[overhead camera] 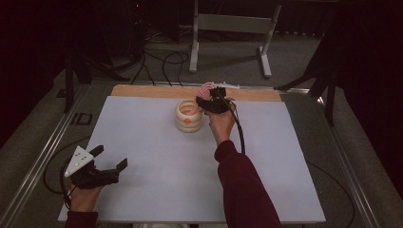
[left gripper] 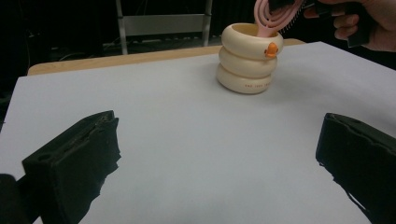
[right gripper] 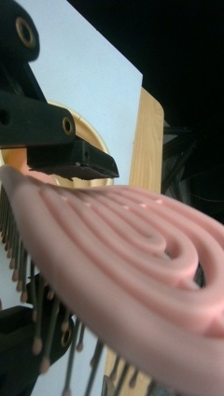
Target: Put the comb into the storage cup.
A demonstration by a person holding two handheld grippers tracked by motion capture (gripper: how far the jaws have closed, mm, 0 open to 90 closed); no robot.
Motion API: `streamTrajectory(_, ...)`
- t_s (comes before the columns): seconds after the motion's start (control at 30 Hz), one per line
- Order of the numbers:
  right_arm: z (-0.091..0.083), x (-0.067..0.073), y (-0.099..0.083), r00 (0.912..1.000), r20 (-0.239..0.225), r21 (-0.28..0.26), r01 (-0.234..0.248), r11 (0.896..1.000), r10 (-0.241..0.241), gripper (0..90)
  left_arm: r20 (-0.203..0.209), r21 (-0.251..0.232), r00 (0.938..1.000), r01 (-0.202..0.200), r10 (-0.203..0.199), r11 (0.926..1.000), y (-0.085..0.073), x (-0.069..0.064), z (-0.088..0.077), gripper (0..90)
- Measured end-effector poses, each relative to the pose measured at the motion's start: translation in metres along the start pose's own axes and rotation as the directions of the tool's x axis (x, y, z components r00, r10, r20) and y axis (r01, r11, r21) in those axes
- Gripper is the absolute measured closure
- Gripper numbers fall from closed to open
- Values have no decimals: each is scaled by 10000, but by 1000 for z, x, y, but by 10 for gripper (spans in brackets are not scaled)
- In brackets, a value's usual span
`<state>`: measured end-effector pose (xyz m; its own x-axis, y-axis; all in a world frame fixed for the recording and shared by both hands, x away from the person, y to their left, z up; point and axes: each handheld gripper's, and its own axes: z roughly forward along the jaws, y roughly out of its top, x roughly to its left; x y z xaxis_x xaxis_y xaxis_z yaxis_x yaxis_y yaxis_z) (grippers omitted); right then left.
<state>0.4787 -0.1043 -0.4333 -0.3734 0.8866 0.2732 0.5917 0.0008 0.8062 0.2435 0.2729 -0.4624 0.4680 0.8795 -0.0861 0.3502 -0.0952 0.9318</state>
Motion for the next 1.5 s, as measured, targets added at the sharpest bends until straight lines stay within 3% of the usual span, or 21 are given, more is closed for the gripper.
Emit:
streamTrajectory(0.33, -2, -2, 2, 9995, 142, 54, 279, 9996, -280, 368, 15, -28, 10000, -20, 20, 10000, 0, 0, 0, 0)
streamTrajectory(0.57, -5, -5, 3, 9998, 89, 118, 172, 9998, -173, 303, 13, -39, 10000, 3, -3, 10000, 0, 0, 0, 0)
streamTrajectory(0.9, -14, -5, 5, 9983, 3, 1, 575, 9983, -575, 187, -11, -51, 10000, 0, 0, 10000, 0, 0, -1, 0)
streamTrajectory(1.5, -38, -16, 9, 9914, -252, -42, 1281, 9917, -1282, 139, -34, -48, 10000, -5, 5, 10000, 0, 0, 0, 0)
